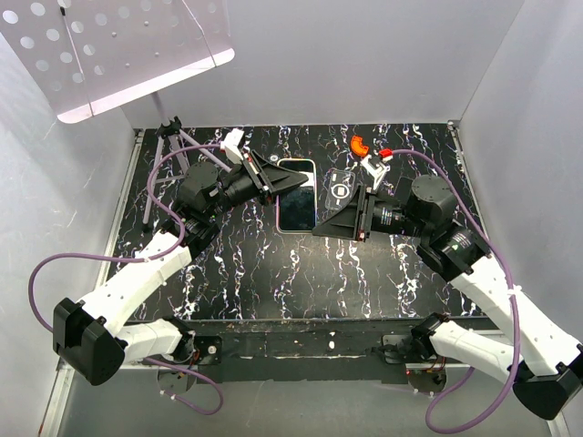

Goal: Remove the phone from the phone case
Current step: Remove the phone case from the phone.

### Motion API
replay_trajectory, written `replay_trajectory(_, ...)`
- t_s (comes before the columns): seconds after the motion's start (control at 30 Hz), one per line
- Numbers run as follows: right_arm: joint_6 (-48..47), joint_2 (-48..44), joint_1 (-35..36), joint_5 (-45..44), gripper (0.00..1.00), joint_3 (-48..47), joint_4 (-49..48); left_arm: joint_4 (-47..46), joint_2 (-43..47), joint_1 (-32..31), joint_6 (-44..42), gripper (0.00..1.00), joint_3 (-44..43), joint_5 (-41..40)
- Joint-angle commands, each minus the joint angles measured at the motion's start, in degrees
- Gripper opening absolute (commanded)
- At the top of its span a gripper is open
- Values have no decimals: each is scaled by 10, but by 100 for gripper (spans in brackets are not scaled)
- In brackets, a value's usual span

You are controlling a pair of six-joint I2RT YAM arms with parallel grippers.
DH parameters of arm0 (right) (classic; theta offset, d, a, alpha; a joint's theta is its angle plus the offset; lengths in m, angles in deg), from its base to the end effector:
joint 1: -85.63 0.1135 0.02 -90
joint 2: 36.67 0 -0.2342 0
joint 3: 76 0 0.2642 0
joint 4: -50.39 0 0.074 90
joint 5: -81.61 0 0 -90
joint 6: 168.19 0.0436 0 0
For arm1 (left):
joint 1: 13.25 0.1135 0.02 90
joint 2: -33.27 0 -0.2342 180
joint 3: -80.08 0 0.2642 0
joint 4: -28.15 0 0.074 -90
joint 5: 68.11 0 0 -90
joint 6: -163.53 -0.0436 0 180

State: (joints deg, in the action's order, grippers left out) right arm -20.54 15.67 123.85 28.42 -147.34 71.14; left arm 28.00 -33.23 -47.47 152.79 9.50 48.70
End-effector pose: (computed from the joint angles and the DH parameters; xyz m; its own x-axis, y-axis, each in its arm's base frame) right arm 0.1689 0.1663 0.3816 -0.8288 0.2083 -0.5194 -0.4965 0.1543 0.8542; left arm 0.2393 -0.1865 0.3554 -0.8472 -0.4843 -0.2185 0.2228 0.0496 -0.9736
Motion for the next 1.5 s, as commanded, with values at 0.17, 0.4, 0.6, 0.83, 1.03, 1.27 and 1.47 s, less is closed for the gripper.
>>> replay_trajectory(0.17, 0, -22, -2, 7, 43, -1, -19, -24, 20, -1, -5, 0, -7, 11)
replay_trajectory(0.4, 12, -7, -2, 15, 43, 7, -47, -36, 21, -1, 5, 0, -2, 13)
replay_trajectory(0.6, 19, 7, -2, 20, 42, 6, -62, -37, 18, -1, 7, 0, -2, 18)
replay_trajectory(0.83, 31, 32, -2, 17, 42, 14, -94, -90, 9, -4, 51, 0, 8, 33)
replay_trajectory(1.03, 73, 65, -2, 16, 38, 14, -155, -83, 22, -15, 43, 0, 17, 26)
replay_trajectory(1.27, 86, 98, -2, 6, 17, -5, -171, -42, 21, -38, -9, 0, 5, 27)
replay_trajectory(1.47, 74, 74, -8, 22, 1, 10, -154, 27, 59, -38, -110, 60, 17, 18)
